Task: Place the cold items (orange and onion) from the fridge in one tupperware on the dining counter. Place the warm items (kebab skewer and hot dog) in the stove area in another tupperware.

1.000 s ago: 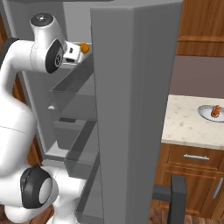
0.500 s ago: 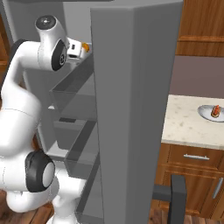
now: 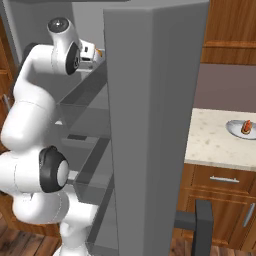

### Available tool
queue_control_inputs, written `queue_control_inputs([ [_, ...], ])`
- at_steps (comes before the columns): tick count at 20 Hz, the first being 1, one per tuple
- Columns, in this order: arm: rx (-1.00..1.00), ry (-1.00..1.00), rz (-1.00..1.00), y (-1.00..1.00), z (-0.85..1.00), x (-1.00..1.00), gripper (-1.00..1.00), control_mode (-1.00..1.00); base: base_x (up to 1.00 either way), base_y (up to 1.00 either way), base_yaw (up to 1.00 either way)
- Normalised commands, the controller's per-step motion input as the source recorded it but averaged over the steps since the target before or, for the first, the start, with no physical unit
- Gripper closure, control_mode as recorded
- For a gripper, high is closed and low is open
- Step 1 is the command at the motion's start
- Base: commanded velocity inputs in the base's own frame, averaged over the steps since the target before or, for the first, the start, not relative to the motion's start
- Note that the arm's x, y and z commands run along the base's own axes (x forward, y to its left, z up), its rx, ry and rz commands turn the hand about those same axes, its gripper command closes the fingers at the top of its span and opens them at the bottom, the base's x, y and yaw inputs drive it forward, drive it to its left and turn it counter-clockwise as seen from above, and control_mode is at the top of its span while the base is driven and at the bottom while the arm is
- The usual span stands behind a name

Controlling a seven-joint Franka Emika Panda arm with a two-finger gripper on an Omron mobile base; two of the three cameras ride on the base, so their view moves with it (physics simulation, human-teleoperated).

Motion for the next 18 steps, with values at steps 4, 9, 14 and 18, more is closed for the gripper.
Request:
queue_control_inputs([
  [4, 0.0, 0.0, 0.0, 0.19, 0.0, 0.7, -1.0, -1.0, 0.0, 0.0, 0.0],
  [9, 0.0, -0.01, 0.0, 0.03, -0.01, 0.73, -1.0, -1.0, 0.0, 0.0, 0.0],
  [14, 0.0, 0.0, 0.0, 0.02, -0.03, 0.7, -1.0, -1.0, 0.0, 0.0, 0.0],
  [18, 0.0, 0.0, 0.0, 0.16, -0.04, 0.67, -1.0, -1.0, 0.0, 0.0, 0.0],
])
